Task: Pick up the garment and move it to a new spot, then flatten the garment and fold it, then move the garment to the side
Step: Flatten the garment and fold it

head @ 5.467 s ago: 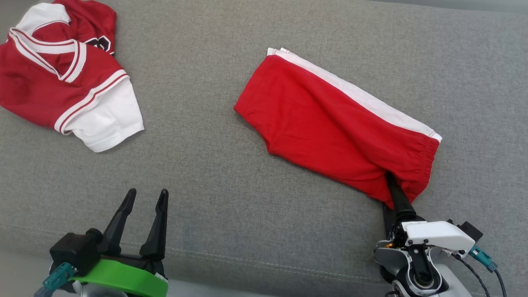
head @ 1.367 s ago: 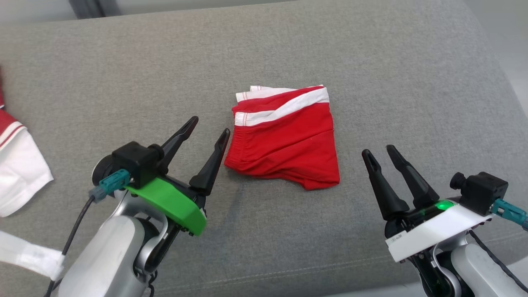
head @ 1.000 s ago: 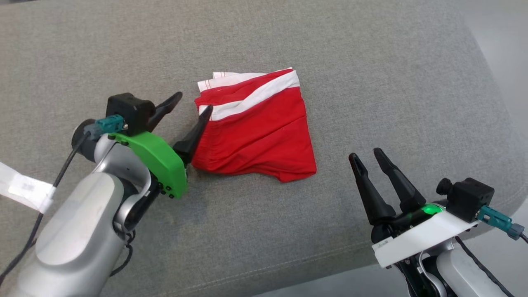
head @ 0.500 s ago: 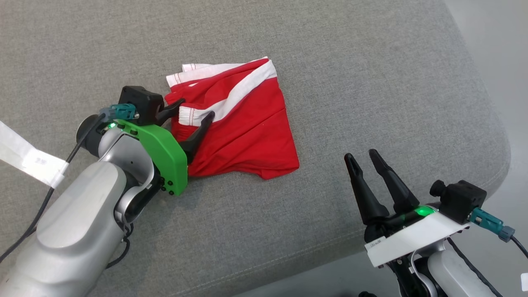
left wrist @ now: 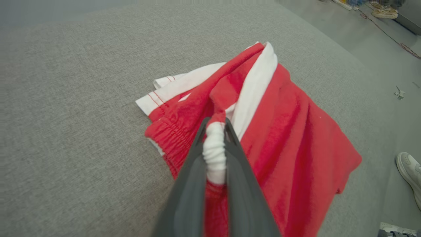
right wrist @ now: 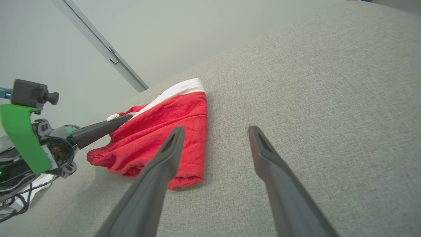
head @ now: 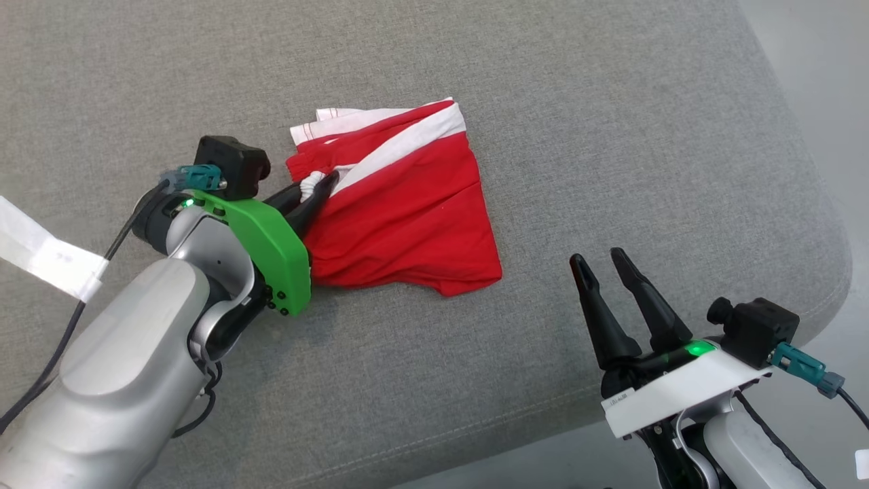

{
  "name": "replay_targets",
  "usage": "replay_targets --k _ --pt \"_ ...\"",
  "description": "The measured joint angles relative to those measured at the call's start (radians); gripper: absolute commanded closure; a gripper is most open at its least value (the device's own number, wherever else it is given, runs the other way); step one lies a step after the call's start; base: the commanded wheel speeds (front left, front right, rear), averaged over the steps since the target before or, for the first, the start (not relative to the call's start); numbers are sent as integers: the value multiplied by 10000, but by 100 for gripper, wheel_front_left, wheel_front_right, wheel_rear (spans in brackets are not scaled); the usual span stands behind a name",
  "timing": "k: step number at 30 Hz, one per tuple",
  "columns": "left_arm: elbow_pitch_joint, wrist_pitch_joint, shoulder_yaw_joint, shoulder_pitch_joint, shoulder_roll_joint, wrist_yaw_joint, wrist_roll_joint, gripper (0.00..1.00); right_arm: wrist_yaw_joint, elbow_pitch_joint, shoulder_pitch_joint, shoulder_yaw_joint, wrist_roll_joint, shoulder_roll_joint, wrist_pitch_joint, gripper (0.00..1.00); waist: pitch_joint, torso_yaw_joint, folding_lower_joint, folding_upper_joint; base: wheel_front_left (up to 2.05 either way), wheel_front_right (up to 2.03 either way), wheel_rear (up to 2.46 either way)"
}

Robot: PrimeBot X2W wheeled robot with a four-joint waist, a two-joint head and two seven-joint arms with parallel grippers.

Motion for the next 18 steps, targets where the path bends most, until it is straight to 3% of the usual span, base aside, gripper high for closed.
replay_targets --k 10,16,17,18 --pt "650 -970 742 -682 167 -4 -121 100 15 117 -1 144 -46 19 -2 0 -21 90 0 0 0 0 0" --pt "1104 -995 637 -843 378 -6 -121 100 130 176 -7 435 -105 121 0 0 150 -82 0 0 0 0 0" --pt "1170 -993 602 -845 382 -6 -121 89 130 178 -7 458 -107 130 2 0 184 -119 0 -1 0 0 0" --pt "1227 -993 562 -849 385 -6 -121 71 130 184 -7 466 -111 138 2 0 223 -157 0 0 0 0 0"
